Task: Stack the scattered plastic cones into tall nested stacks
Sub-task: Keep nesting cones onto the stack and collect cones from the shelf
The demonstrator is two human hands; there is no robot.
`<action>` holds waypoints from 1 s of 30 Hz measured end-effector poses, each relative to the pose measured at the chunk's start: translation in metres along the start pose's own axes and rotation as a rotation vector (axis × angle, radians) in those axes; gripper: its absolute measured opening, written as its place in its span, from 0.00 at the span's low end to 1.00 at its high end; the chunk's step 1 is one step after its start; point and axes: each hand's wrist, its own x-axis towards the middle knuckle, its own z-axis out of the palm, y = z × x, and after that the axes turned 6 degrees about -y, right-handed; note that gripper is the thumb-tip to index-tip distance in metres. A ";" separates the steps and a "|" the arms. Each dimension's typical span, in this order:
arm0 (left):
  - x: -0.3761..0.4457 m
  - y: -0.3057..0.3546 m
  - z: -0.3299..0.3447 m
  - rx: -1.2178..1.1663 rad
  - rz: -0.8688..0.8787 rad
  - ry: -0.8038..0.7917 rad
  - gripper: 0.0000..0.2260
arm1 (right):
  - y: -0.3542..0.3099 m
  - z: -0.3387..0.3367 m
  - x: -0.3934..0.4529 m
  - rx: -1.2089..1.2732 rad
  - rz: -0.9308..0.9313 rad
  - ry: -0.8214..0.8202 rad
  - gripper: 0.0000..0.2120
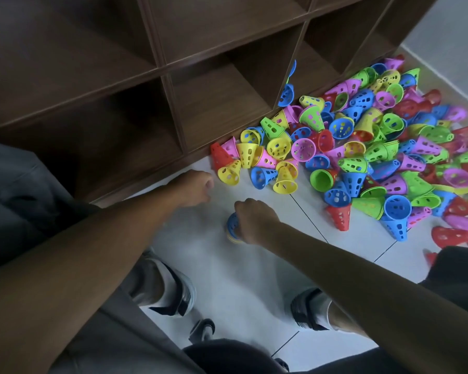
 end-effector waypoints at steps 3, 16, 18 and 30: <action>0.002 0.004 0.000 -0.009 0.004 0.002 0.13 | 0.004 0.006 -0.001 0.047 0.004 0.058 0.22; 0.026 0.024 -0.002 -0.188 -0.029 0.026 0.14 | 0.043 -0.010 0.016 0.452 0.140 0.097 0.31; 0.034 0.025 -0.001 -0.230 -0.018 0.028 0.18 | 0.057 -0.019 0.025 0.525 0.178 0.133 0.31; 0.068 0.039 0.014 -0.355 -0.044 -0.027 0.29 | 0.138 0.006 0.055 1.240 0.424 0.058 0.32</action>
